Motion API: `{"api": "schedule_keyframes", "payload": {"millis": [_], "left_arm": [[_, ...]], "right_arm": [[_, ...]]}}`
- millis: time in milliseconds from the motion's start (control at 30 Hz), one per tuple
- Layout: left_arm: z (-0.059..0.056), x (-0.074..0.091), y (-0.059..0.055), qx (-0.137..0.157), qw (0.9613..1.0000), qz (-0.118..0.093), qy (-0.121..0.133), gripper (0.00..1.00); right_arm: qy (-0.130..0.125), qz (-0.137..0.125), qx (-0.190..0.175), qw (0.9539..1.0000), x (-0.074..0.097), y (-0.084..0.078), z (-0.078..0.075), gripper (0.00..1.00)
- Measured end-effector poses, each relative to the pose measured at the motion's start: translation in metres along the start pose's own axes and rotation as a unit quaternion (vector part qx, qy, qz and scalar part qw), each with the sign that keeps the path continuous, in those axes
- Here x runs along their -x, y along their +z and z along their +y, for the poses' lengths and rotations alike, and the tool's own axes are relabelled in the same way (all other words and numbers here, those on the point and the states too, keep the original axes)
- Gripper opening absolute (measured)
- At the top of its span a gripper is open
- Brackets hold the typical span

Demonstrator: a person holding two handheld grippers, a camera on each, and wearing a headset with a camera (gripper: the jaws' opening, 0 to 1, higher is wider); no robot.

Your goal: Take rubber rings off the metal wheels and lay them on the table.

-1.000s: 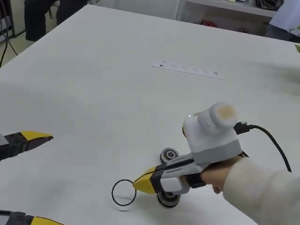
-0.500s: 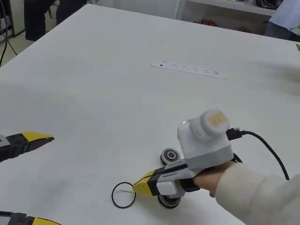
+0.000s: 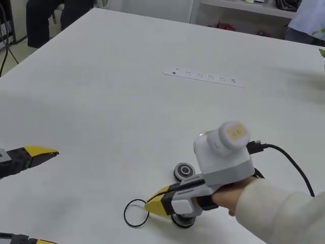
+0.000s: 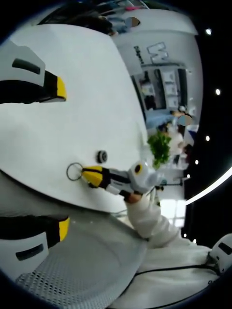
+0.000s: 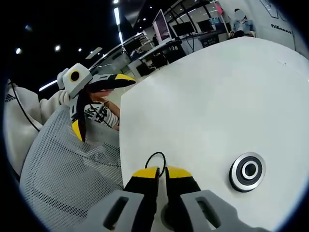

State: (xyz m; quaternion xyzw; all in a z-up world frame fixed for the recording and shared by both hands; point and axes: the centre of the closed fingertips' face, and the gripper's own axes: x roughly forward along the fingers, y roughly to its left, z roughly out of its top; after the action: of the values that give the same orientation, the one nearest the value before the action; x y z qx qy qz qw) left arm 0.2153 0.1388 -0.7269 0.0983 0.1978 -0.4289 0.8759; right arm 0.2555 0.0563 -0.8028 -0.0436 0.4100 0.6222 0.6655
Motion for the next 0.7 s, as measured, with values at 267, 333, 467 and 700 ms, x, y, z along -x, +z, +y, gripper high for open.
{"api": "schedule_keyframes", "payload": {"millis": [267,333,467,700], "left_arm": [[0.000,0.001,-0.002,0.000,1.0000,0.001,-0.001,0.98],[0.000,0.001,-0.002,0.000,1.0000,0.001,-0.001,0.98],[0.000,0.001,-0.001,0.000,1.0000,0.001,0.000,0.98],[-0.001,0.000,0.001,-0.003,1.0000,0.001,-0.002,0.98]], "right_arm": [[-0.004,-0.001,0.011,0.9999,0.005,0.000,0.001,0.05],[-0.003,-0.002,0.012,0.9999,0.006,0.001,0.001,0.05],[-0.004,-0.003,0.021,0.9998,0.009,0.003,0.004,0.06],[-0.003,-0.013,0.035,0.9993,0.019,0.008,0.010,0.10]]}}
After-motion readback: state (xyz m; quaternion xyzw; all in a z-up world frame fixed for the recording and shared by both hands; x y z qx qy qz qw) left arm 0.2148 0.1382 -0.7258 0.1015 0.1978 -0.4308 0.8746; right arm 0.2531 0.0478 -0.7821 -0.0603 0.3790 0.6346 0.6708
